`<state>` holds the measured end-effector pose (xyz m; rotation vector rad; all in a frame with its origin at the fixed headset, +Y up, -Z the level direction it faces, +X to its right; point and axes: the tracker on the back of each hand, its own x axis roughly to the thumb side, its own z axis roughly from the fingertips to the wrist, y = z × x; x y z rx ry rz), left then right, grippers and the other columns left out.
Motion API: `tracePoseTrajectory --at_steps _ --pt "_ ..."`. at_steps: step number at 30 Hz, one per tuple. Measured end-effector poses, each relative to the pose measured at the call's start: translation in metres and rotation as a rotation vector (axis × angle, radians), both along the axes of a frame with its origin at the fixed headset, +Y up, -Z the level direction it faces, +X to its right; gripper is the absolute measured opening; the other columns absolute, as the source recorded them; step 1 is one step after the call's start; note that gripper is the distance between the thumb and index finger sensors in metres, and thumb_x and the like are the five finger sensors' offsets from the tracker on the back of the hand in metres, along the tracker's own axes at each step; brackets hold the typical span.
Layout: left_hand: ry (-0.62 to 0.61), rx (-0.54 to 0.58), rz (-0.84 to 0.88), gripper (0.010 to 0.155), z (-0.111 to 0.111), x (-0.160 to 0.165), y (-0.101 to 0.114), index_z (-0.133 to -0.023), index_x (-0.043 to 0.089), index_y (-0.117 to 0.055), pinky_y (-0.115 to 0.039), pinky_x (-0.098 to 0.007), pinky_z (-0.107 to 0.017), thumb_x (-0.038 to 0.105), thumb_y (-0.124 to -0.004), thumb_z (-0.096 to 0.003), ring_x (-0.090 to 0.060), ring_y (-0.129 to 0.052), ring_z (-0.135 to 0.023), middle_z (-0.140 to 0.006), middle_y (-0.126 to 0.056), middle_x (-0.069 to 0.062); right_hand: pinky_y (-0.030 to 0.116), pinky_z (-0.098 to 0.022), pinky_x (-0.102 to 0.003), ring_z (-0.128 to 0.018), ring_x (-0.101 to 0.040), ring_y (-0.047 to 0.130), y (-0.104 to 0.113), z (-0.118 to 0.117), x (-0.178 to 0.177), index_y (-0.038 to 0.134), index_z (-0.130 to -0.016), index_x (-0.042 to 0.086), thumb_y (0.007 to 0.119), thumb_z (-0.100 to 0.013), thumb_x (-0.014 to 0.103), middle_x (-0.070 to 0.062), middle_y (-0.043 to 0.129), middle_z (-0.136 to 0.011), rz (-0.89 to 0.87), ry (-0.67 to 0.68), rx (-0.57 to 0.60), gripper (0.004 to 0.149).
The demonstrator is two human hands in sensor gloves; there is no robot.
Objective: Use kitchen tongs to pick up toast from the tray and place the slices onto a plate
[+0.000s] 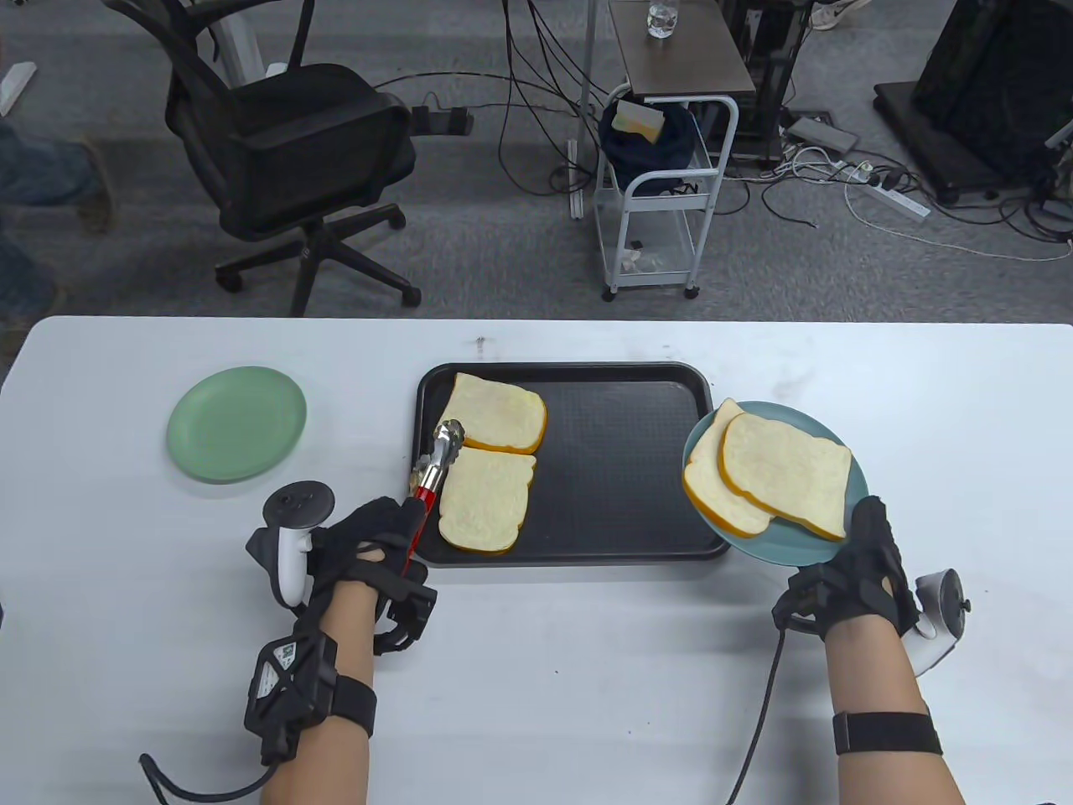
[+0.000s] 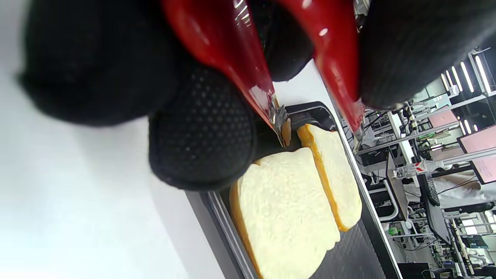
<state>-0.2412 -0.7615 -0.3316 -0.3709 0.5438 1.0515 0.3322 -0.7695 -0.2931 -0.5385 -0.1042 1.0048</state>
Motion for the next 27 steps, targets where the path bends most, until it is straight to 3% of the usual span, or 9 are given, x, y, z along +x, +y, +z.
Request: tracePoseTrajectory --at_steps 11,19,22,27 --pt "0.044 -0.025 0.145 0.07 -0.036 -0.003 -0.016 -0.099 0.024 -0.067 -0.098 -0.037 -0.017 0.06 -0.086 -0.0419 -0.027 -0.116 -0.036 -0.089 -0.094 -0.014 0.086 -0.041 -0.05 -0.047 -0.03 0.104 -0.003 -0.001 0.001 0.05 -0.09 0.023 0.057 -0.05 0.052 -0.016 0.083 -0.079 0.015 -0.009 -0.01 0.05" --pt "0.079 -0.045 0.175 0.062 -0.052 -0.01 -0.03 -0.097 0.025 -0.071 -0.096 -0.039 -0.016 0.05 -0.089 -0.0433 -0.026 -0.115 -0.031 -0.079 -0.1 -0.016 0.086 -0.041 -0.05 -0.047 -0.03 0.104 -0.007 -0.001 0.003 0.05 -0.09 0.023 0.057 -0.05 0.052 -0.016 0.082 -0.079 0.007 -0.018 -0.028 0.05" --pt "0.084 -0.007 0.22 0.06 -0.049 -0.013 -0.025 -0.096 0.026 -0.072 -0.096 -0.04 -0.017 0.049 -0.089 -0.0436 -0.025 -0.115 -0.031 -0.078 -0.1 -0.015 0.086 -0.041 -0.05 -0.047 -0.03 0.104 -0.008 0.0 0.003 0.05 -0.09 0.023 0.057 -0.05 0.052 -0.016 0.082 -0.079 0.002 -0.022 -0.033 0.05" --pt "0.074 0.091 0.286 0.058 -0.041 -0.014 0.013 -0.096 0.027 -0.072 -0.097 -0.039 -0.017 0.048 -0.088 -0.0444 -0.024 -0.115 -0.032 -0.079 -0.1 -0.013 0.086 -0.041 -0.049 -0.047 -0.03 0.104 -0.007 0.0 0.003 0.05 -0.09 0.023 0.057 -0.05 0.052 -0.016 0.082 -0.079 0.0 -0.022 -0.035 0.05"
